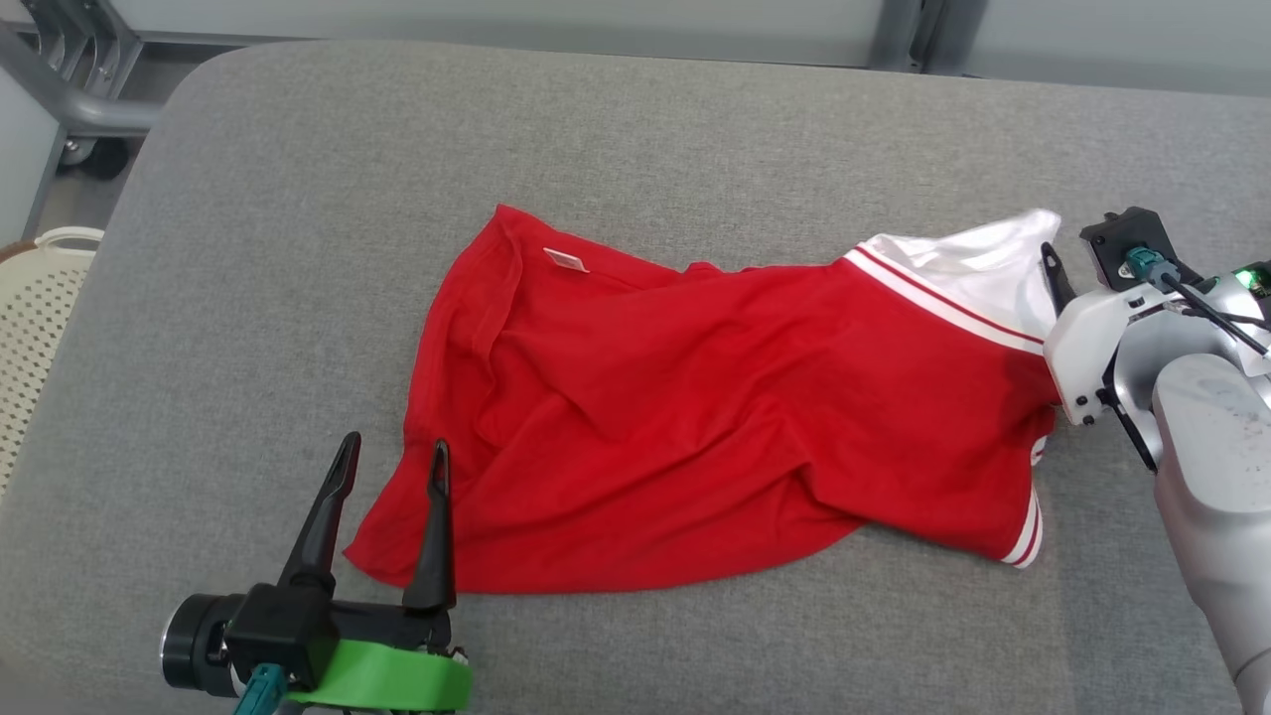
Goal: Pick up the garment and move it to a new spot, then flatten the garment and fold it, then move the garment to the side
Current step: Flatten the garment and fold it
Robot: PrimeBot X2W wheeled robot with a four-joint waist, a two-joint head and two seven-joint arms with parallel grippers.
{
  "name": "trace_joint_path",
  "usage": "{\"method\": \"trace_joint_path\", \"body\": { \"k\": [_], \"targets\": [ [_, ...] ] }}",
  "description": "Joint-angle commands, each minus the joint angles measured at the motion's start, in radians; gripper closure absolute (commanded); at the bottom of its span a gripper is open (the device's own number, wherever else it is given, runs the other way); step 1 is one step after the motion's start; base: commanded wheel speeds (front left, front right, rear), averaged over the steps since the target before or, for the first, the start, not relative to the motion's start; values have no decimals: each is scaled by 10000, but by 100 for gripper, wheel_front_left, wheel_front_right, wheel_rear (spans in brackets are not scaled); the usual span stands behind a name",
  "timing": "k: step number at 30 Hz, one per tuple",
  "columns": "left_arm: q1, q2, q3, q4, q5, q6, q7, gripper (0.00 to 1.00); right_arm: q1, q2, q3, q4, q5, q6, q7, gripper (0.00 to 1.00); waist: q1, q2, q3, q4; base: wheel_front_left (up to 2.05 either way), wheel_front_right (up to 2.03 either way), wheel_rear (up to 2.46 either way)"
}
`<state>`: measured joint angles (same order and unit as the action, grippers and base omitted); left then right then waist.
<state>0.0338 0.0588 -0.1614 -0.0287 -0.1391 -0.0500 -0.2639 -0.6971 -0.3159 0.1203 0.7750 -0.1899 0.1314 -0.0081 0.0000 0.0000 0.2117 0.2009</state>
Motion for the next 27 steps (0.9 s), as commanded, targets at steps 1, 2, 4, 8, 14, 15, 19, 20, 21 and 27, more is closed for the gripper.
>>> {"method": "trace_joint_path", "body": {
  "k": [1,2,4,8,14,15,19,20,21,27],
  "targets": [
    [-181,-16,25,42,-9,13,-12,0,-87,31,-85,167,30,-15,-138,0,0,0,213,238,0,0,0],
    [-195,-19,35,95,-17,33,-12,0,-27,54,-150,326,74,-15,-213,0,0,0,181,233,0,0,0],
    [-181,-25,79,177,-19,74,-12,0,110,60,-350,506,133,-17,-416,0,0,0,57,188,0,0,0],
    [9,-41,224,293,9,169,-12,0,585,248,-1019,548,315,-15,-887,0,0,0,-327,-5,0,0,0],
    [411,-20,539,586,41,260,-12,0,1751,1000,-2296,-104,1049,-15,-1618,0,0,0,-1062,-450,0,0,0],
    [490,0,625,661,-30,260,-12,0,1996,1178,-2462,-283,1179,-15,-1730,0,0,0,-1207,-541,0,0,0],
    [734,70,958,985,-293,258,-12,0,2972,1829,-2942,-1250,1758,-15,-2003,0,0,0,-1656,-866,0,0,0],
    [800,78,1023,1093,-398,256,-12,0,3220,1956,-3042,-1540,1851,-15,-2056,0,0,0,-1746,-942,0,0,0],
    [831,96,1077,1175,-444,252,-10,0,3467,2047,-3043,-1807,1855,-15,-2077,0,0,0,-1839,-1011,0,0,0],
    [1083,328,1192,1437,-599,184,107,0,4995,2519,-2895,-3464,2197,-15,-2087,0,0,0,-2384,-1285,0,0,0]
  ]
}}
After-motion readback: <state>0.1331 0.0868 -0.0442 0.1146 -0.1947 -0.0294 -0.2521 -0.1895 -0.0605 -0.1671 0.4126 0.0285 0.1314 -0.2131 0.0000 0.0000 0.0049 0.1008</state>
